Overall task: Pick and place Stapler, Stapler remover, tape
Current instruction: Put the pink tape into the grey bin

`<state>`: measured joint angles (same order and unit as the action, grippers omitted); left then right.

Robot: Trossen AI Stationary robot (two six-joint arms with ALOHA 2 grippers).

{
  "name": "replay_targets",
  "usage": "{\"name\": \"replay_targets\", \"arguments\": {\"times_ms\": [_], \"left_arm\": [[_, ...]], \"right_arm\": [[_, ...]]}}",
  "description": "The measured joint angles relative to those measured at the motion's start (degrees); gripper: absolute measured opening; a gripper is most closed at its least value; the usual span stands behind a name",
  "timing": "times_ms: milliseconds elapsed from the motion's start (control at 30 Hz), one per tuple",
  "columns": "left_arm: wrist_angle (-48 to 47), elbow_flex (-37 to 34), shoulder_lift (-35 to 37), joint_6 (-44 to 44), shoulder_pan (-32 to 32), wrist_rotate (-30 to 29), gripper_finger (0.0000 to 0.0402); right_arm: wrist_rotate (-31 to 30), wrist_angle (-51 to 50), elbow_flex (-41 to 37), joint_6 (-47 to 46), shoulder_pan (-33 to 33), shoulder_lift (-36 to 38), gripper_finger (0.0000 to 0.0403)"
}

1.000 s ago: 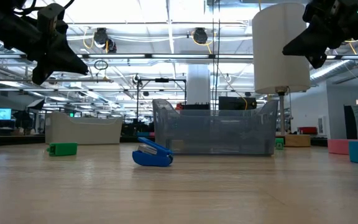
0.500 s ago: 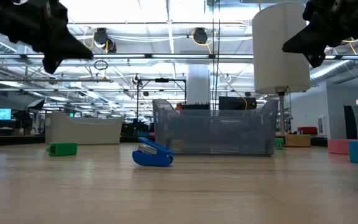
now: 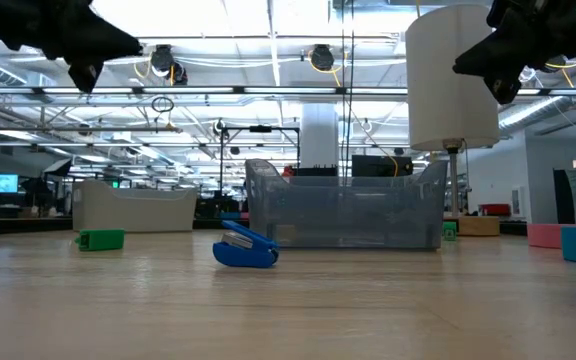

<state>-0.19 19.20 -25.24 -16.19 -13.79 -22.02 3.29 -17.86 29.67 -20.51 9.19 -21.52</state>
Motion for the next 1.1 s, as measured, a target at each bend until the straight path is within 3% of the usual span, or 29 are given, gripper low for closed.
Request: {"name": "replay_targets", "arguments": {"times_ms": [400,833,1100], "left_arm": [[27.26,-16.49,5.95,1.1,-0.06,7.48,0.0024],[26.88,-17.07,5.78,0.42,4.99,12.49,0.0024],[26.49,-17.07,5.76,-0.46,8.53,16.26,0.0024]], "right_arm": [[-0.15,4.8,0.0,0.55,-2.76,-5.21,0.0038],[-0.02,4.72,3.19,2.31,-2.95,-12.5,0.0038],[0.0,-10.45,10.49,3.19,-3.02,-14.82,0.0038]]}}
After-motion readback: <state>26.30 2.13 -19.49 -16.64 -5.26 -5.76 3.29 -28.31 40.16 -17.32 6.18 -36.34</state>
